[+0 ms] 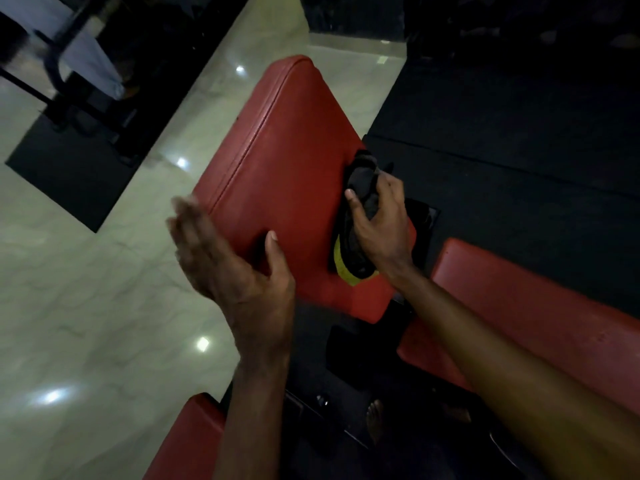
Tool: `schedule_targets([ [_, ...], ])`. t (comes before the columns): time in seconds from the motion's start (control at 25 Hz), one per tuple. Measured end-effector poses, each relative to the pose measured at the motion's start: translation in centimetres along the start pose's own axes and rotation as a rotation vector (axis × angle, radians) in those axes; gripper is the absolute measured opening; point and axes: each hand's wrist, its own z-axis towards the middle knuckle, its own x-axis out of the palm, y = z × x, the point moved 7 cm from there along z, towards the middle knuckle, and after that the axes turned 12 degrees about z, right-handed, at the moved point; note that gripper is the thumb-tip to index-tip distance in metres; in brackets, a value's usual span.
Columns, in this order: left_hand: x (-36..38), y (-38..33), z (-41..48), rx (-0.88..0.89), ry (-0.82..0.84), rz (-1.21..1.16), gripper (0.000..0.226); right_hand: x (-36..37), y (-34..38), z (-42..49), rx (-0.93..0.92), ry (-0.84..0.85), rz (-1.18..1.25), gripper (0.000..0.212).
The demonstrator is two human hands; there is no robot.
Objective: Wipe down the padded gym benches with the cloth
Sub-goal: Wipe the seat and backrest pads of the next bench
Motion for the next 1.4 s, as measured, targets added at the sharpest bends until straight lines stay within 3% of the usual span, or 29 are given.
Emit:
schedule_targets([
  [0.16,0.4,-1.9,2.6,0.247,0.133,0.271,0.073,1.0,3.6,1.0,-0.192,0.021,0.049,0.047],
  [0.32,-0.3,-2.3,4.8,0.4,0.21,0.324,0.069,0.4,1.4,1.6,-0.084,-0.018,0.023,0.056],
  [0.44,0.1,-2.2,6.0,0.455,0.215,0.346,0.068,0.4,1.9,2.2,-0.039,-0.058,0.02,0.061],
  [0.56,0.4,-2.4,5.7,0.472,0.169,0.416,0.068,1.1,5.3,3.7,-0.182,-0.068,-0.045,0.053],
  [0.68,0.2,-2.7,5.9,0.438,0.231,0.356,0.072,1.4,7.2,4.9,-0.325,-0.039,-0.094,0.047],
  [0.76,0.6,-3.5,7.3,0.476,0.298,0.327,0.075,1.1,5.8,5.4,-0.285,-0.024,-0.044,0.044],
  [0.92,2.8,-4.5,10.0,0.586,0.43,0.248,0.082,-0.3,2.1,6.5,-0.004,-0.07,0.047,0.045],
  [1.2,3.1,-4.5,9.5,0.552,0.42,0.178,0.08,1.7,8.9,7.2,-0.286,-0.018,0.011,0.041],
  [1.28,3.2,-4.8,9.4,0.599,0.406,0.243,0.076,1.3,7.7,7.4,-0.28,-0.028,-0.01,0.043],
  [1.4,3.3,-5.7,8.3,0.778,0.354,0.337,0.06,0.1,3.9,7.7,-0.114,-0.066,0.021,0.038],
])
